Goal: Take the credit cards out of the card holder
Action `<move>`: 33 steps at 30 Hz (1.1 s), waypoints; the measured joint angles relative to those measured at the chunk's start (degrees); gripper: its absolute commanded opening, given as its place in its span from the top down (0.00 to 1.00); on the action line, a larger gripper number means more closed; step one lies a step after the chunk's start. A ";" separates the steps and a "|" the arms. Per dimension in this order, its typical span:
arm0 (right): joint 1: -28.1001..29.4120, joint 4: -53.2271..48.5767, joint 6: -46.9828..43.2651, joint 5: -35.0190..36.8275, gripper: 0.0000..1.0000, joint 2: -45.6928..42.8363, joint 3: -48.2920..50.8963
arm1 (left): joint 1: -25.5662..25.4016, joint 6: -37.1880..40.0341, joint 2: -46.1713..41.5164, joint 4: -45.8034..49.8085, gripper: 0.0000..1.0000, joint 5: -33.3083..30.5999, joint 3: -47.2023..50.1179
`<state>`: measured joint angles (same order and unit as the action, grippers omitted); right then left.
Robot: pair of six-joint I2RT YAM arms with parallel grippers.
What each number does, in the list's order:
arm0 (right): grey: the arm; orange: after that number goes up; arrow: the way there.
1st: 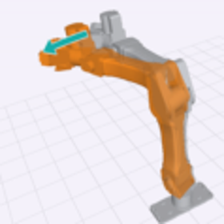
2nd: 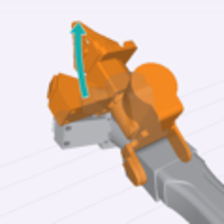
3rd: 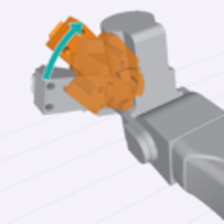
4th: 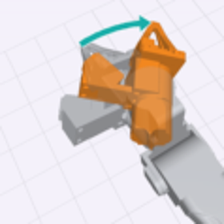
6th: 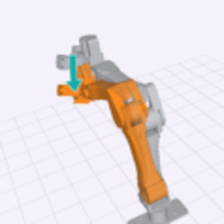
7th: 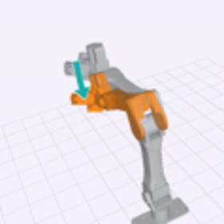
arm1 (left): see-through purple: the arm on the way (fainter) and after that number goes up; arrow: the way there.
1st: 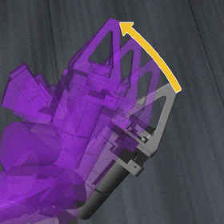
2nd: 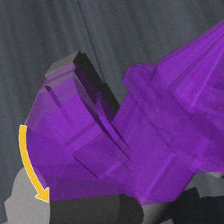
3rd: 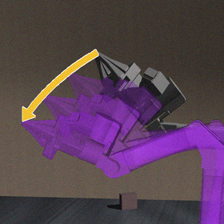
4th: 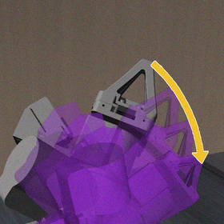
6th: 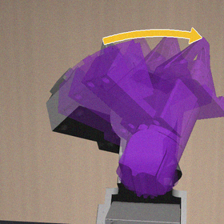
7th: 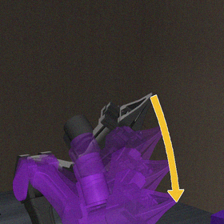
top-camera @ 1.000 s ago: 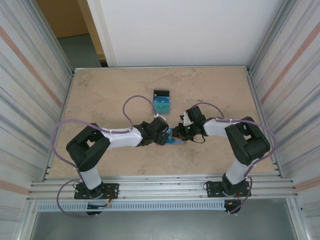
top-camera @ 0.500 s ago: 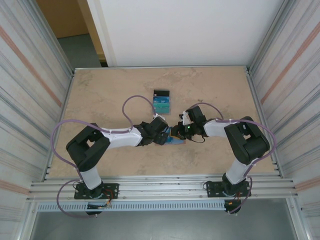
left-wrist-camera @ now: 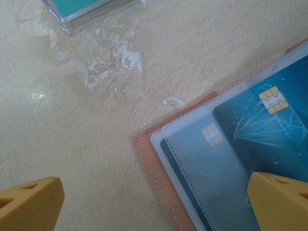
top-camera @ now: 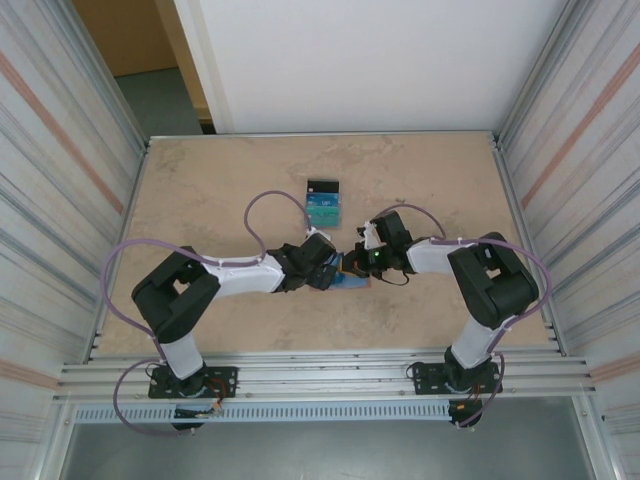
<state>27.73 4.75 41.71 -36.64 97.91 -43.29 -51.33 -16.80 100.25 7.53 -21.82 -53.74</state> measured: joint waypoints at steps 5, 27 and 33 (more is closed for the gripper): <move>-0.13 -7.13 -3.89 4.66 1.00 -3.43 -1.36 | 0.00 0.09 -0.94 1.31 0.01 0.04 0.24; 0.15 -21.99 -26.64 6.01 1.00 -16.33 -7.65 | 9.40 10.95 -23.12 1.16 0.04 18.86 2.27; 1.55 -23.76 -33.35 0.55 1.00 -18.38 -9.20 | 12.55 16.37 -25.16 -0.31 0.15 33.22 2.89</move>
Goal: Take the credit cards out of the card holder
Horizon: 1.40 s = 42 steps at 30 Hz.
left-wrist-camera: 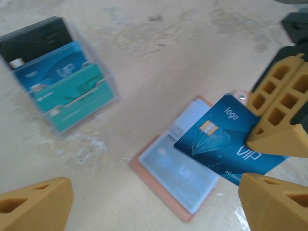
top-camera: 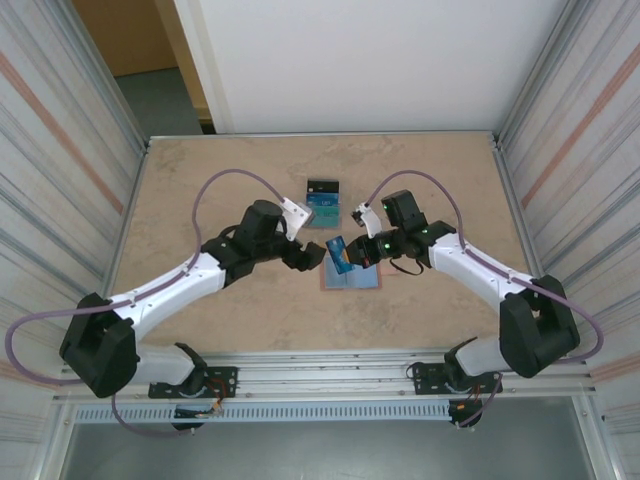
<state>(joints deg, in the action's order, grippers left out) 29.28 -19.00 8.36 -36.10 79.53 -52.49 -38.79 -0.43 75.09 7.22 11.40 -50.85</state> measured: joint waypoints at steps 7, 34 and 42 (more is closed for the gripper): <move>1.55 -3.87 -6.75 -4.15 1.00 -1.16 -2.75 | 3.56 5.11 0.00 0.48 0.25 14.21 0.00; 1.38 -4.76 -11.34 -5.70 0.53 -4.52 -2.75 | 2.78 9.33 0.57 1.49 1.00 32.02 0.44; -1.95 8.87 -0.20 -4.42 0.43 -14.29 7.87 | 2.78 -1.29 -9.57 -11.41 1.00 24.37 10.93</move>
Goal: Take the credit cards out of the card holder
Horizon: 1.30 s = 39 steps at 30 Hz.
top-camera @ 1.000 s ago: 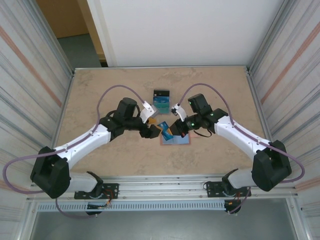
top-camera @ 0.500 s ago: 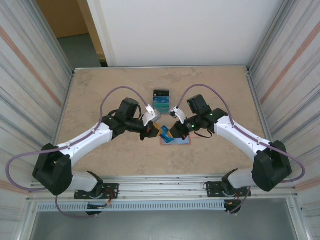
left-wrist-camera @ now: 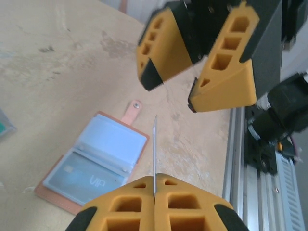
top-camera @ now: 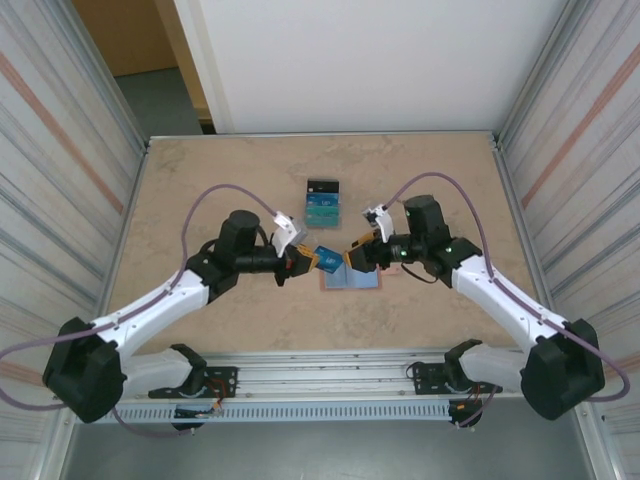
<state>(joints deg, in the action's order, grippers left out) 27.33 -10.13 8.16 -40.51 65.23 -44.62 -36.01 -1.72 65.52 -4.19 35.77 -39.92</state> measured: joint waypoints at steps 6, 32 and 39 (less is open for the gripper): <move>-0.48 15.91 12.20 1.09 0.41 -2.89 8.07 | 0.00 -10.03 -3.58 -11.58 1.00 -5.27 5.16; 1.99 45.33 26.25 -8.50 0.77 7.45 7.82 | 0.07 -28.83 -4.02 -32.89 1.00 -6.91 10.03; 2.40 46.97 26.32 -10.60 0.97 7.04 7.52 | 0.72 -30.29 -3.87 -34.69 0.94 -6.71 10.49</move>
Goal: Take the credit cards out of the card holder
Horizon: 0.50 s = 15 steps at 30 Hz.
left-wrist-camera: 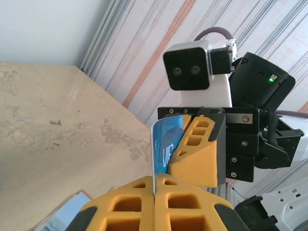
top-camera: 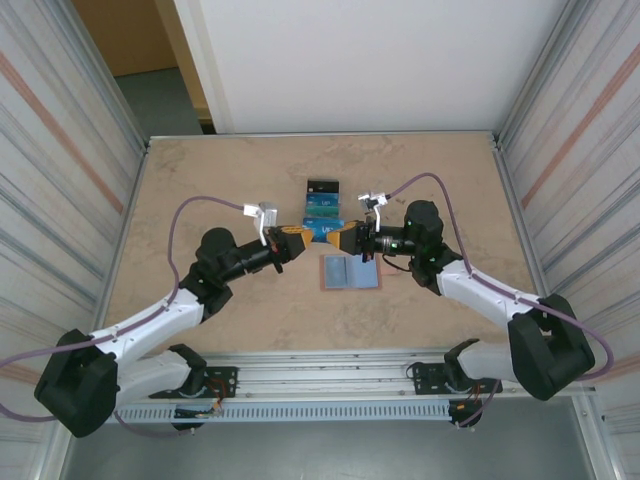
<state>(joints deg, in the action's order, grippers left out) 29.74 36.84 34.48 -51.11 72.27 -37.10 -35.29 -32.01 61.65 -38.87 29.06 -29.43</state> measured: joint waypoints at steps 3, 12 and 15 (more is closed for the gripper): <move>0.28 -3.21 -2.14 0.26 1.00 -1.51 -0.42 | 0.55 0.37 -0.13 0.70 0.77 0.94 -0.04; 0.87 -23.41 -14.47 3.43 1.00 -9.27 -4.26 | 3.08 13.14 -7.82 19.45 0.47 3.56 -7.58; 1.18 -28.92 -18.34 4.00 1.00 -10.71 -4.90 | 3.08 19.21 -9.60 24.65 0.42 5.14 -11.69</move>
<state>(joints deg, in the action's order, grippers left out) 30.92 7.92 16.14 -47.11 61.56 -42.00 -32.21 -12.80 52.05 -14.22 34.20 -41.12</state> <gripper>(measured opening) 0.057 0.547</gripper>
